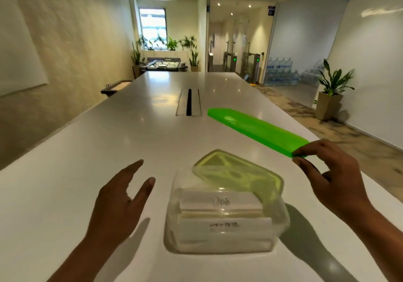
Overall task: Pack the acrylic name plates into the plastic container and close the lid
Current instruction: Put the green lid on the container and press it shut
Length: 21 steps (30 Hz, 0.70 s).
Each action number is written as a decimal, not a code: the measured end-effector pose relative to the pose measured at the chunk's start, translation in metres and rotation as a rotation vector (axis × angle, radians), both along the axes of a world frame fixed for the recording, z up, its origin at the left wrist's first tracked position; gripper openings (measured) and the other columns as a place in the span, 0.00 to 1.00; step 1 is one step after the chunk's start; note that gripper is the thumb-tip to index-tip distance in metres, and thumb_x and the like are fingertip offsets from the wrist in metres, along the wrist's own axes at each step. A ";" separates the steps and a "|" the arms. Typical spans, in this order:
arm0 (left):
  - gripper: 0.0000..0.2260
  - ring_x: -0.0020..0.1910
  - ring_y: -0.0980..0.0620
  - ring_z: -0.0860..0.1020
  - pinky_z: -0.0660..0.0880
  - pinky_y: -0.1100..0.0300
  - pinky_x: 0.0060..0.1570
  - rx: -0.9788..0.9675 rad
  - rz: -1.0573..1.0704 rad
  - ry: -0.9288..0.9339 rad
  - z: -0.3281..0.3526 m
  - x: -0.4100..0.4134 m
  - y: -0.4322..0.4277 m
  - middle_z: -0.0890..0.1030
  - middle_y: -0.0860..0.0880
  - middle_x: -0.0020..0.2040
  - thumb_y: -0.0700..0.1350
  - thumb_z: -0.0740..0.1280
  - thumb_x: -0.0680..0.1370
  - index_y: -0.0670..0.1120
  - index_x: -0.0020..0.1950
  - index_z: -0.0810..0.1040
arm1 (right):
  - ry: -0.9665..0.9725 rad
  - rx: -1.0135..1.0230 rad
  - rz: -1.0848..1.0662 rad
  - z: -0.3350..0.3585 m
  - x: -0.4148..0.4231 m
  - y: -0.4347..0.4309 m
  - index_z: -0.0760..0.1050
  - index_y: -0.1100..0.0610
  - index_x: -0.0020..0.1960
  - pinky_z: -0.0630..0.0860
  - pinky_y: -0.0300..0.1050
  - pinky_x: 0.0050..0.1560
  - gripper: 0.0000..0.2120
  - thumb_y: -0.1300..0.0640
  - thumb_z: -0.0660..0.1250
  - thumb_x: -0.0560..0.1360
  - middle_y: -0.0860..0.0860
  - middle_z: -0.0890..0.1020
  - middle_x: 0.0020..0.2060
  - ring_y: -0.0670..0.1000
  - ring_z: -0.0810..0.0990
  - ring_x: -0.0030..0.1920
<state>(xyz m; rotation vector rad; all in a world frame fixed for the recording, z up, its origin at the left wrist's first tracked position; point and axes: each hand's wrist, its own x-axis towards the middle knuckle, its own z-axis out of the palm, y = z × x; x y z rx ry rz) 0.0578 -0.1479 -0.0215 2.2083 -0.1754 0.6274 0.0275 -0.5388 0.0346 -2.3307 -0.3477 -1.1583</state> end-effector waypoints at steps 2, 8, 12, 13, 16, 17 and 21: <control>0.25 0.61 0.52 0.76 0.72 0.68 0.43 -0.044 -0.027 -0.067 0.026 0.007 -0.002 0.74 0.58 0.67 0.60 0.64 0.74 0.56 0.71 0.72 | -0.060 0.063 0.101 0.019 0.004 0.012 0.79 0.49 0.48 0.70 0.29 0.31 0.03 0.55 0.69 0.74 0.43 0.79 0.45 0.42 0.78 0.46; 0.23 0.63 0.55 0.75 0.73 0.58 0.59 -0.173 -0.164 -0.214 0.090 0.027 -0.009 0.75 0.52 0.68 0.55 0.64 0.78 0.50 0.72 0.72 | -0.049 0.592 0.602 0.062 0.015 0.041 0.83 0.44 0.47 0.77 0.38 0.51 0.07 0.45 0.74 0.70 0.42 0.85 0.42 0.45 0.81 0.45; 0.11 0.48 0.64 0.81 0.75 0.70 0.47 -0.247 -0.256 -0.291 0.100 0.028 -0.013 0.85 0.61 0.49 0.51 0.65 0.78 0.58 0.59 0.79 | 0.045 0.788 0.655 0.071 0.019 0.051 0.85 0.49 0.45 0.80 0.38 0.43 0.06 0.49 0.73 0.70 0.45 0.87 0.39 0.44 0.83 0.40; 0.09 0.42 0.64 0.82 0.76 0.72 0.43 -0.273 -0.282 -0.294 0.098 0.027 -0.014 0.85 0.63 0.44 0.50 0.66 0.77 0.61 0.55 0.80 | 0.065 0.814 0.629 0.071 0.019 0.052 0.85 0.49 0.45 0.79 0.38 0.41 0.06 0.51 0.72 0.69 0.45 0.87 0.39 0.44 0.83 0.39; 0.08 0.28 0.61 0.79 0.76 0.69 0.32 -0.436 -0.296 -0.255 0.084 0.023 -0.021 0.84 0.57 0.34 0.49 0.69 0.77 0.63 0.43 0.83 | 0.095 0.960 0.528 0.066 0.019 0.054 0.85 0.49 0.43 0.77 0.36 0.36 0.10 0.48 0.74 0.63 0.45 0.86 0.37 0.43 0.80 0.35; 0.10 0.25 0.60 0.78 0.76 0.67 0.30 -0.510 -0.278 -0.222 0.077 0.022 -0.025 0.84 0.55 0.32 0.47 0.69 0.77 0.62 0.40 0.84 | 0.099 1.008 0.501 0.061 0.019 0.054 0.85 0.50 0.41 0.76 0.35 0.34 0.10 0.48 0.74 0.62 0.44 0.85 0.35 0.42 0.80 0.34; 0.10 0.21 0.55 0.77 0.76 0.63 0.25 -0.750 -0.134 -0.093 0.050 0.015 -0.044 0.84 0.51 0.31 0.41 0.69 0.77 0.53 0.39 0.84 | 0.168 1.138 0.454 0.032 0.015 0.058 0.82 0.53 0.39 0.78 0.36 0.36 0.04 0.53 0.73 0.66 0.46 0.83 0.32 0.43 0.80 0.34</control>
